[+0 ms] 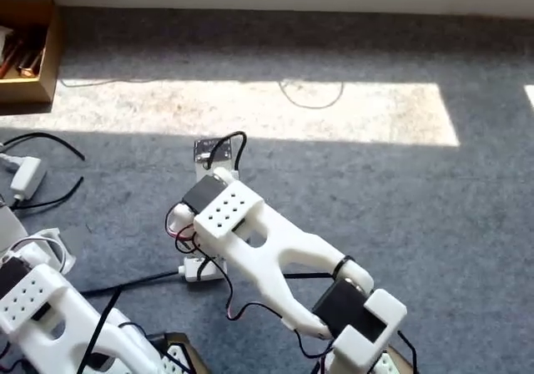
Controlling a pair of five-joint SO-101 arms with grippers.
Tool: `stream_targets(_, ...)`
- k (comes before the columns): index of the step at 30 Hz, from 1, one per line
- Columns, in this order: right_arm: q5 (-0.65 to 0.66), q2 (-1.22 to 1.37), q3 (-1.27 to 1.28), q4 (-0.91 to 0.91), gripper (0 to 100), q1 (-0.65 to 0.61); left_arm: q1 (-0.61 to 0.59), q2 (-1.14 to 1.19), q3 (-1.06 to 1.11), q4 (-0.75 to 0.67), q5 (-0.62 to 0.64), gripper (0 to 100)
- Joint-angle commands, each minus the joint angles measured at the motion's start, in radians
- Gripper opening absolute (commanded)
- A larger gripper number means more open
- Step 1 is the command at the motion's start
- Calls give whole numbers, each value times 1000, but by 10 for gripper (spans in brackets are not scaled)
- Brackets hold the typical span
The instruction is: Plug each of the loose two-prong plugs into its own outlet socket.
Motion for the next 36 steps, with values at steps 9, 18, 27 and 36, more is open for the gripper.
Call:
stream_targets(9,117,8,-283,329,159,1,5,-10,-44,8,-9,421)
stream_targets(18,123,2,-572,372,358,19,18,-2,-38,8,-9,421)
stream_targets(27,756,-358,-1096,374,357,208,222,-1,-116,74,-9,421)
stream_targets(36,858,-1158,-234,371,357,742,536,1,-447,532,-256,421)
